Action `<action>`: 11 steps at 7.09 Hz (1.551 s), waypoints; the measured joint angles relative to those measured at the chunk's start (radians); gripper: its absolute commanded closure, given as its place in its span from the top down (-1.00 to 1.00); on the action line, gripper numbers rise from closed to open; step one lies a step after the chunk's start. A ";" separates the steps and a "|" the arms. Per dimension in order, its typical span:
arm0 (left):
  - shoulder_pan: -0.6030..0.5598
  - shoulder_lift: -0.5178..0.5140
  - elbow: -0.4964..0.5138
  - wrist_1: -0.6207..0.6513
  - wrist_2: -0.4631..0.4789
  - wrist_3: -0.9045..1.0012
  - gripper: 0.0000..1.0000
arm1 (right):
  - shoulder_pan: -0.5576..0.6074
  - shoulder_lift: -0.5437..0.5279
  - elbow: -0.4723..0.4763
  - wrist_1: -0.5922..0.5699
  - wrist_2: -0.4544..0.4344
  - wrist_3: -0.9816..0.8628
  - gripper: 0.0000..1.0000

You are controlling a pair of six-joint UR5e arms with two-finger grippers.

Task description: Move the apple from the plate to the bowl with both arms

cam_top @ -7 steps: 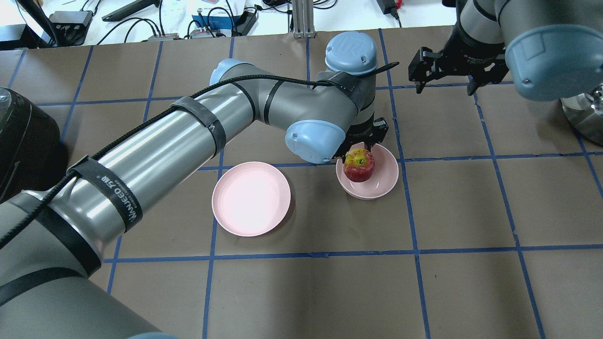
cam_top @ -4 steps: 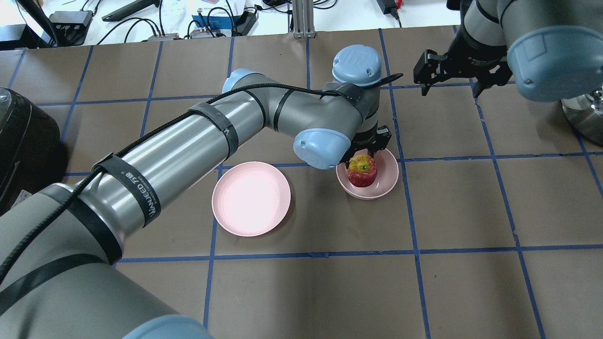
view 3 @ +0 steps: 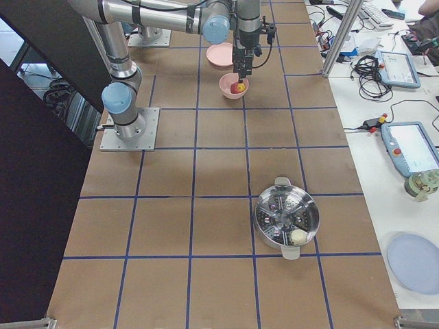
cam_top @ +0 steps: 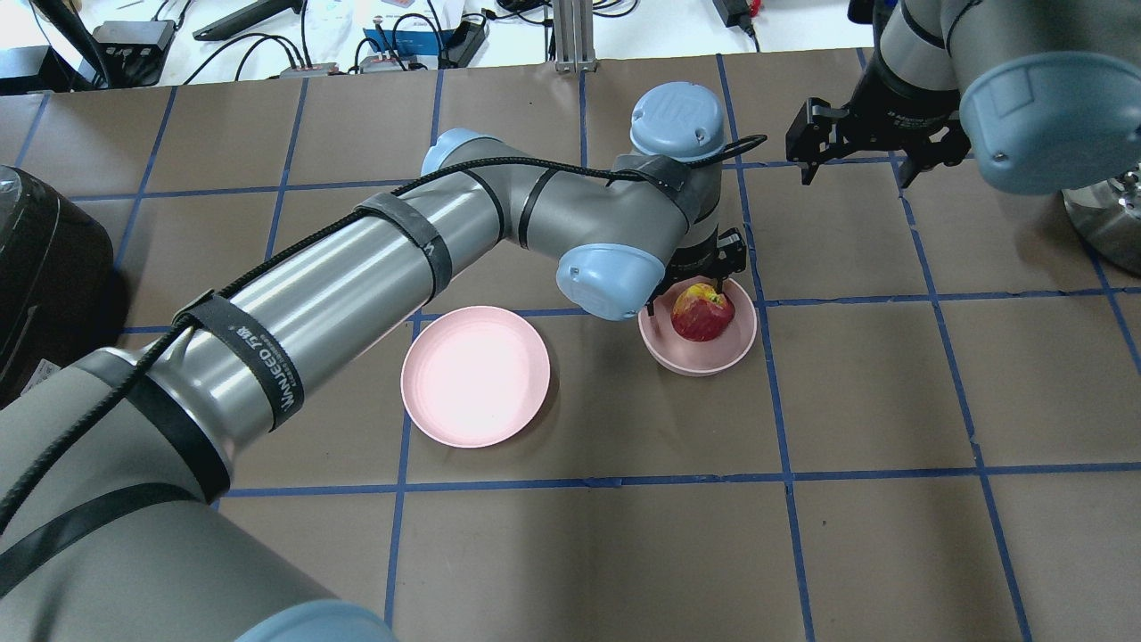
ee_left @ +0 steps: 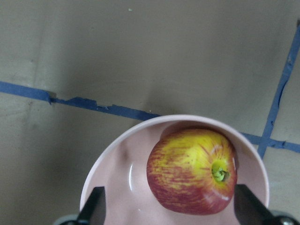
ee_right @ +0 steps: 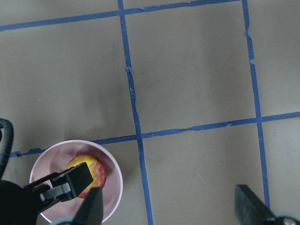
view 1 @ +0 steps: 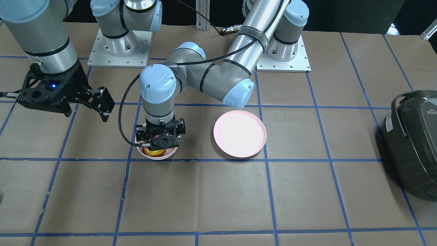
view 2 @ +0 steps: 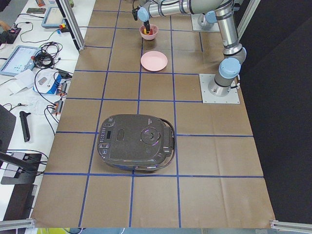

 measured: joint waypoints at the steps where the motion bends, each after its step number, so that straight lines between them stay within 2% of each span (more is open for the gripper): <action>1: 0.004 0.011 0.003 0.000 0.000 0.008 0.98 | 0.001 -0.002 -0.001 0.001 0.002 0.001 1.00; 4: 0.053 0.075 -0.005 -0.019 0.008 0.123 0.99 | 0.013 -0.017 -0.005 0.011 0.024 0.003 1.00; 5: 0.099 0.134 -0.017 -0.073 0.010 0.205 0.99 | 0.015 -0.020 -0.003 0.011 0.031 0.002 1.00; 8: 0.320 0.393 -0.032 -0.411 0.014 0.597 1.00 | 0.016 -0.023 -0.003 0.012 0.034 0.007 1.00; 9: 0.373 0.469 -0.052 -0.481 0.020 0.678 1.00 | 0.016 -0.024 -0.003 0.013 0.037 0.009 1.00; 11: 0.418 0.555 -0.128 -0.522 0.066 0.717 1.00 | 0.017 -0.025 -0.004 0.013 0.061 0.011 1.00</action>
